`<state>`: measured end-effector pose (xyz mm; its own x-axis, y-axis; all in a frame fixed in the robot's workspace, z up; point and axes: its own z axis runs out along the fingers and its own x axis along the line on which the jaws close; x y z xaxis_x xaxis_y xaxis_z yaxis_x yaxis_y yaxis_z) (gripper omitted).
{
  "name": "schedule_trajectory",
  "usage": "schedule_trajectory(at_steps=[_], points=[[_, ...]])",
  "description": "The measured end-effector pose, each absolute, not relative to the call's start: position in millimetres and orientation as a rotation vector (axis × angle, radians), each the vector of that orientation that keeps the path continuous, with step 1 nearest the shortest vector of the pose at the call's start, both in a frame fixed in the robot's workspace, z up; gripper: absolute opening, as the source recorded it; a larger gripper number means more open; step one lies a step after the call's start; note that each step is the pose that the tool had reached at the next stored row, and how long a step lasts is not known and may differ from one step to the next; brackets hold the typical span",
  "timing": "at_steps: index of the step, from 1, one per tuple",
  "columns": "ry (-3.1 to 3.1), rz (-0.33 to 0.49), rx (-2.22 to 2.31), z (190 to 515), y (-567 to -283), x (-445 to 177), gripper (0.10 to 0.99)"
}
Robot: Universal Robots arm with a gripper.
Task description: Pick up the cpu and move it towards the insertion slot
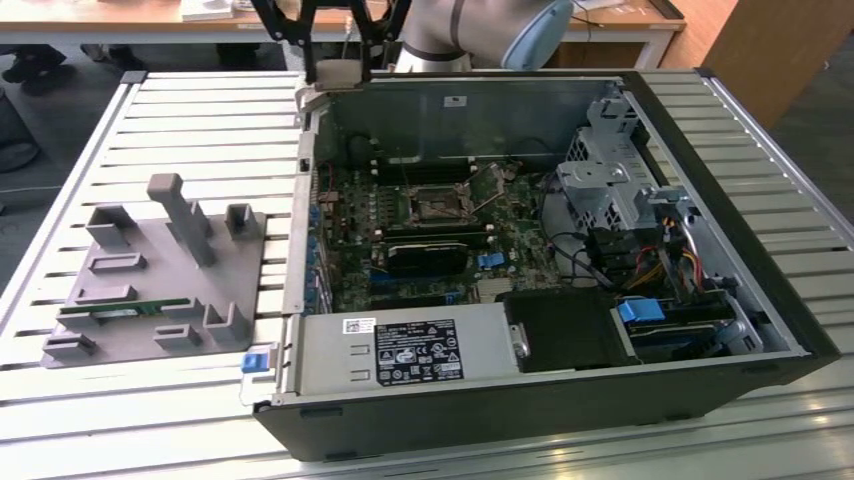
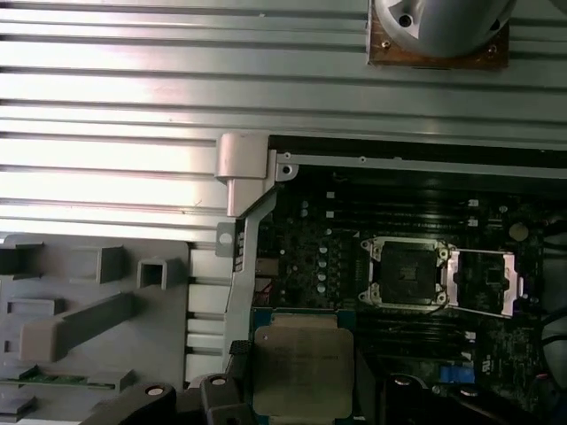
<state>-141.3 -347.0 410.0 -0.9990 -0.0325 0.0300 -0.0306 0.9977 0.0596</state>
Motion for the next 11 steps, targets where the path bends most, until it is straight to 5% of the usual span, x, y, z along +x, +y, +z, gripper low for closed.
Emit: schedule_trajectory(at_steps=[11], points=[[-3.109, -0.092, 0.049, 410, -343, -125, 0.545]])
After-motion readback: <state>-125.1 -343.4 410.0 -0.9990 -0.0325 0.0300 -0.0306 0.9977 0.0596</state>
